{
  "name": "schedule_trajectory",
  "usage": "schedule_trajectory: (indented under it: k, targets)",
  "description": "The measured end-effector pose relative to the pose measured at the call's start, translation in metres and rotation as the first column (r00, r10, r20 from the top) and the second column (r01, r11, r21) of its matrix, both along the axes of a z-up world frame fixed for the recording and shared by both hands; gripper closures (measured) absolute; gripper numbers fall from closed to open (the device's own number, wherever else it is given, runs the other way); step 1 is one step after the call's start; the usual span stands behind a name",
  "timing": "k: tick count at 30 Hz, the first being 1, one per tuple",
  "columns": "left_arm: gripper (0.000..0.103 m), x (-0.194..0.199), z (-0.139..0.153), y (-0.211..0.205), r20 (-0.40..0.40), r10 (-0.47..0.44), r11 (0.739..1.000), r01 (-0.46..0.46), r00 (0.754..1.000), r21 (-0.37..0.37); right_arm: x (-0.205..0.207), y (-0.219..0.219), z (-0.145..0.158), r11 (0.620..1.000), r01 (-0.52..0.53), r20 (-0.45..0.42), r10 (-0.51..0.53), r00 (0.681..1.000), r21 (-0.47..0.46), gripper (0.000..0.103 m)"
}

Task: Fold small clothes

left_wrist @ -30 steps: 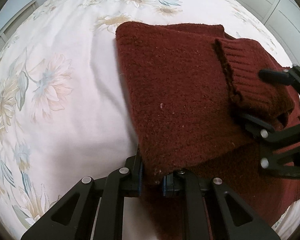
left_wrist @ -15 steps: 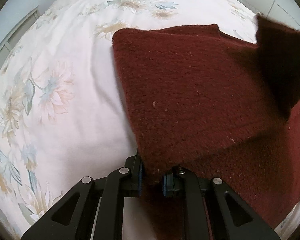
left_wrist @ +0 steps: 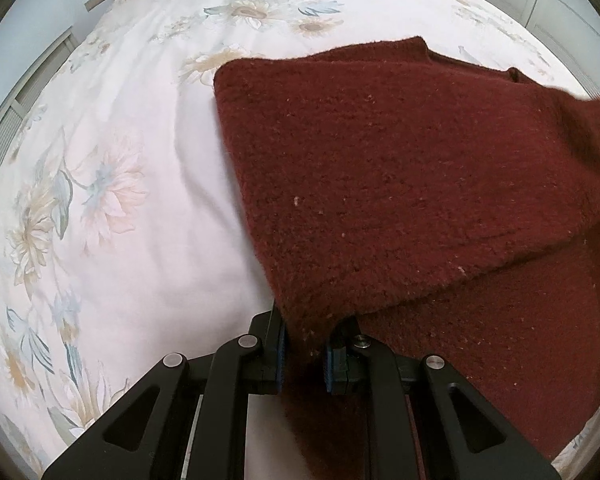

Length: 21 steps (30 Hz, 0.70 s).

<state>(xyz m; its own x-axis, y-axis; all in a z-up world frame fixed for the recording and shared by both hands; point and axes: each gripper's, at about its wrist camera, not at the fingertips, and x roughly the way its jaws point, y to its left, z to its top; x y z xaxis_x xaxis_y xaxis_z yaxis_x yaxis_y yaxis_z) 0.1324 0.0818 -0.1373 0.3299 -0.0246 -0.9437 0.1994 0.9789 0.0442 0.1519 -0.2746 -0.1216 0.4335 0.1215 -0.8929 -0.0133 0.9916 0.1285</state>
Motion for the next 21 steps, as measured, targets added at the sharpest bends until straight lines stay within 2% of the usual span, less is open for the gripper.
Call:
schedule_trajectory:
  k: [6, 8, 10, 14, 15, 16, 17, 18, 20, 21]
  targets:
    - [0.091, 0.003, -0.004, -0.005, -0.004, 0.003, 1.0, -0.002, 1.0, 0.015, 0.001, -0.004, -0.013, 1.0, -0.003, -0.002, 0.003, 1.0, -0.007, 0.093]
    - [0.09, 0.002, -0.004, -0.011, 0.016, -0.017, 0.999, 0.016, 1.0, 0.051, -0.001, -0.004, -0.013, 1.0, -0.011, 0.001, 0.011, 1.0, -0.013, 0.092]
    - [0.089, 0.0, -0.005, -0.017, 0.033, -0.024, 0.997, 0.022, 0.999, 0.077, -0.002, -0.006, -0.012, 1.0, -0.01, 0.006, 0.01, 1.0, -0.017, 0.081]
    - [0.08, -0.003, -0.003, -0.024, 0.029, -0.016, 0.995, 0.013, 0.999, 0.101, -0.006, -0.02, -0.005, 0.997, 0.025, 0.018, -0.024, 1.0, -0.069, 0.046]
    - [0.073, -0.004, 0.0, -0.024, 0.028, -0.015, 0.995, 0.012, 1.0, 0.1, -0.007, -0.024, -0.003, 0.996, 0.033, 0.021, -0.032, 0.999, -0.079, 0.043]
    - [0.059, -0.006, 0.005, -0.024, 0.039, -0.015, 0.995, 0.011, 0.999, 0.101, -0.008, -0.029, -0.001, 0.996, 0.039, 0.024, -0.037, 0.999, -0.083, 0.042]
    - [0.051, -0.009, 0.011, -0.022, 0.054, -0.014, 0.995, 0.008, 0.998, 0.103, -0.01, -0.034, 0.002, 0.995, 0.046, 0.024, -0.044, 0.999, -0.089, 0.039]
    - [0.041, -0.013, 0.02, -0.022, 0.079, -0.012, 0.994, 0.004, 0.997, 0.106, -0.011, -0.038, 0.006, 0.994, 0.051, 0.027, -0.048, 0.998, -0.096, 0.032]
    - [0.036, -0.012, 0.034, -0.015, 0.101, -0.008, 0.996, -0.001, 0.995, 0.085, -0.017, -0.041, 0.018, 0.993, 0.047, 0.051, -0.042, 0.998, -0.104, 0.022]
    - [0.03, -0.013, 0.042, -0.014, 0.108, -0.002, 0.998, -0.005, 0.994, 0.061, -0.019, -0.041, 0.024, 0.994, 0.043, 0.066, -0.036, 0.997, -0.105, 0.022]
